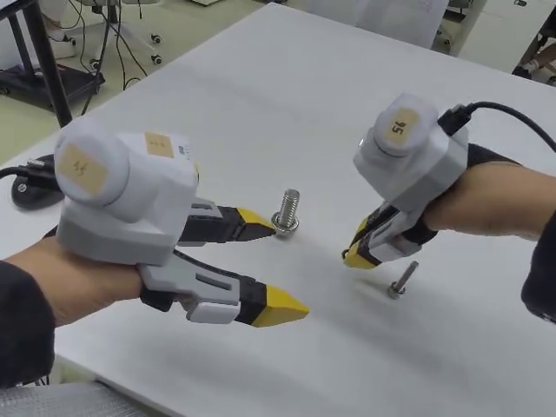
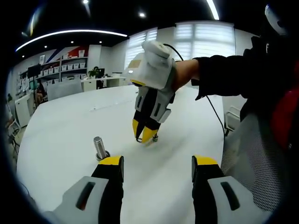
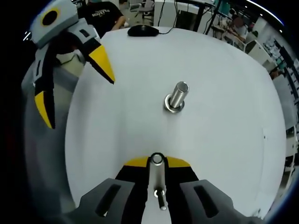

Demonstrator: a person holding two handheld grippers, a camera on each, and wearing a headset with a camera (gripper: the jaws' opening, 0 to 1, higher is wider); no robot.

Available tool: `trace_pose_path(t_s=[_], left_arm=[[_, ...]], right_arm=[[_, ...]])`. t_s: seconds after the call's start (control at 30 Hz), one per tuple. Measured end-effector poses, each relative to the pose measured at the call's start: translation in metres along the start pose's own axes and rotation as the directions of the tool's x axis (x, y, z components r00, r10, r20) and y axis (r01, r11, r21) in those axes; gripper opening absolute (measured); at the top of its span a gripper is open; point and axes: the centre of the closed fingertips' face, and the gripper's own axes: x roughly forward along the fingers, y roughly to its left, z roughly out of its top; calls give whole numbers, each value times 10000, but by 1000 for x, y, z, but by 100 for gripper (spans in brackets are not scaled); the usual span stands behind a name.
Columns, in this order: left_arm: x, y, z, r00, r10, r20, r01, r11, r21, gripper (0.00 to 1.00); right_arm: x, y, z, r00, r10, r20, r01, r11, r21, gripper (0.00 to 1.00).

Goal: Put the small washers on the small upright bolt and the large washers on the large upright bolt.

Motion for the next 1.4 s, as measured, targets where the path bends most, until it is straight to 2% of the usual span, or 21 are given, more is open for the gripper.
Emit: trace_pose_path(t_s=[0.37, 0.7, 0.93, 1.4], left_arm=[[1, 0, 1, 10000, -22, 11, 22, 10000, 25, 58], [2, 0, 0, 10000, -60, -32, 60, 10000, 23, 58], [3, 0, -1, 10000, -58, -54, 58, 10000, 21, 58], [4, 0, -3, 9999, -63, -101, 63, 10000, -20, 58]], right_arm=[[-45, -1, 2, 9971, -565, 519, 559, 9983, 141, 13], [-73, -12, -19, 9932, -1090, 402, 1073, 9934, 415, 13], [-74, -16, -42, 9932, -1160, 45, 1154, 9912, 656, 13], [-51, -12, -56, 9963, -756, -416, 783, 9947, 660, 13]])
